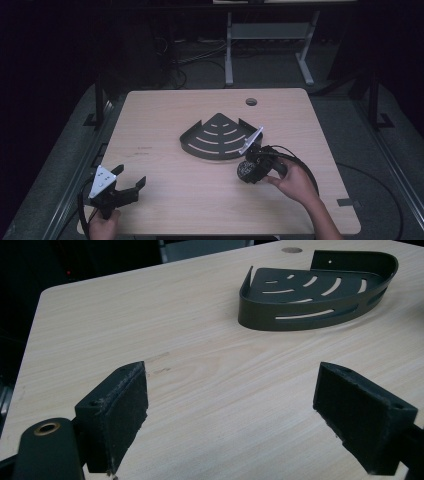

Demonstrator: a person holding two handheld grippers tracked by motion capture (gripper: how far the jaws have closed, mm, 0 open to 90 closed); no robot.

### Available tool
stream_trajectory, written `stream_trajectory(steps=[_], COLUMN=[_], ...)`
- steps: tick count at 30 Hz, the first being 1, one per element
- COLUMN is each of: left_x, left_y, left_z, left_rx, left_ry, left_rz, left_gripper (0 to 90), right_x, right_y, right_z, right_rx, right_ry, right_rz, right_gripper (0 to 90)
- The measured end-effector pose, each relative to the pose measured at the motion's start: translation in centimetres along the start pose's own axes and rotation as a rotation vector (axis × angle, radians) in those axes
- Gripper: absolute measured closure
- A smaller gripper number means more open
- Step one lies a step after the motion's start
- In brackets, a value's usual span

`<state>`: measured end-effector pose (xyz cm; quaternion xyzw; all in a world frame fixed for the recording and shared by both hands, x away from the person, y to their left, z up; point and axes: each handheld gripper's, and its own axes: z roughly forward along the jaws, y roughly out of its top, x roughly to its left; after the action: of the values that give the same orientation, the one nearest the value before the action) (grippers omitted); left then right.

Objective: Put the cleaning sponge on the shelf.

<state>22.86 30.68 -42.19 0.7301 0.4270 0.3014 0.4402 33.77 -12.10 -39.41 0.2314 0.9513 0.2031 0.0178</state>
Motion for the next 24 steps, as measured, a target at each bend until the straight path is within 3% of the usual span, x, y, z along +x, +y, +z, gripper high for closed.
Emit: stream_trajectory(steps=[24], left_x=[0.1], left_y=[0.1], left_z=[-0.1], left_rx=[-0.006], left_ry=[0.002], left_rz=[-0.006], left_gripper=[13.7], right_x=[-1.6], right_y=[2.8], right_z=[-1.1], right_rx=[0.002], right_ry=[-0.008], right_rz=[-0.008], right_gripper=[33.5])
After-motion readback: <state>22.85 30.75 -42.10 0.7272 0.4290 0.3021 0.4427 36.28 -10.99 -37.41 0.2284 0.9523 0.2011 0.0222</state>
